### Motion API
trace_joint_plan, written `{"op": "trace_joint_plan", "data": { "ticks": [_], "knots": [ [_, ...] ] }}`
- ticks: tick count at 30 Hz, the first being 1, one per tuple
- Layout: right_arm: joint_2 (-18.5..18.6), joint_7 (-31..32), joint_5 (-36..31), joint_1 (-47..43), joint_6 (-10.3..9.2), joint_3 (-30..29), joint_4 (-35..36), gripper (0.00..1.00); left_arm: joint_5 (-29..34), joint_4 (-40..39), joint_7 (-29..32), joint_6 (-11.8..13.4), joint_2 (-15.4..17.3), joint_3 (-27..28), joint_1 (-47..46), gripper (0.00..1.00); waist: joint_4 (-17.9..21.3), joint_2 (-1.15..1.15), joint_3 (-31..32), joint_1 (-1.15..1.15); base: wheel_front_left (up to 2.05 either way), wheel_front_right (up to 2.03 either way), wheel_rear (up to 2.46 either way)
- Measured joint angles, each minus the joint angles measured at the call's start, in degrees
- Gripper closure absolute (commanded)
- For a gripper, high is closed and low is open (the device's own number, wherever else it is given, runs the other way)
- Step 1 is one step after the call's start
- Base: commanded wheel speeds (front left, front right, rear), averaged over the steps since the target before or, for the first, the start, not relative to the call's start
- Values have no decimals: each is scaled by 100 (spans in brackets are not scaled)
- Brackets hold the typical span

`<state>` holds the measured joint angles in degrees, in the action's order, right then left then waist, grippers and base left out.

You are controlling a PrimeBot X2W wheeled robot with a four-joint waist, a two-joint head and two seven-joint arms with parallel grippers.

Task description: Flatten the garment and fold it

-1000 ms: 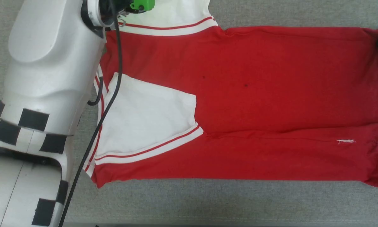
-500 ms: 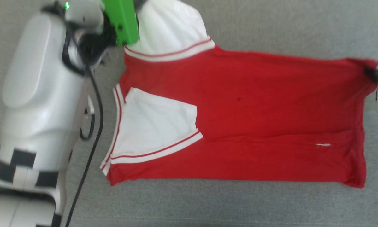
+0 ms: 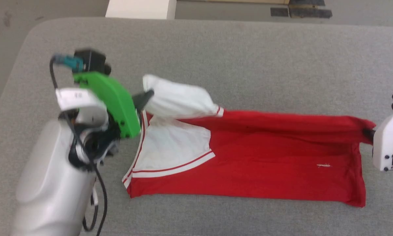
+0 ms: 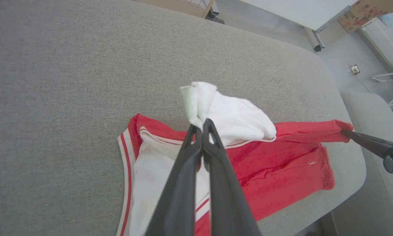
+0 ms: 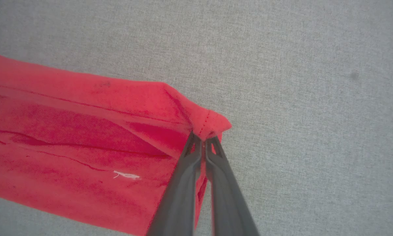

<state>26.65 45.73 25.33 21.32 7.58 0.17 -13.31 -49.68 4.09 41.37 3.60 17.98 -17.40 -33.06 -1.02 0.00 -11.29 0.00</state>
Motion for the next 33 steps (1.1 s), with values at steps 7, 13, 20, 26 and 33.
{"op": "trace_joint_plan", "data": {
  "ticks": [7,13,20,26,33],
  "knots": [
    [-81,-174,-18,-311,0,36,-102,100,-276,-271,-220,311,8,196,1341,100,-14,0,211,0,0,0,0],
    [-111,-296,-18,-499,0,85,-223,100,-346,81,-391,436,-132,213,1958,100,-35,0,111,0,0,0,0],
    [-188,-400,-13,-678,0,315,-423,100,-326,730,-625,469,-225,202,2041,100,-34,0,6,0,0,0,0],
    [-204,-498,59,-703,0,437,-522,0,-283,1026,-773,454,-261,212,1984,0,5,0,75,0,0,0,0],
    [-111,-538,320,-725,0,404,-255,0,-204,989,-666,512,15,248,1895,0,57,0,390,0,0,0,0]
  ]
}}
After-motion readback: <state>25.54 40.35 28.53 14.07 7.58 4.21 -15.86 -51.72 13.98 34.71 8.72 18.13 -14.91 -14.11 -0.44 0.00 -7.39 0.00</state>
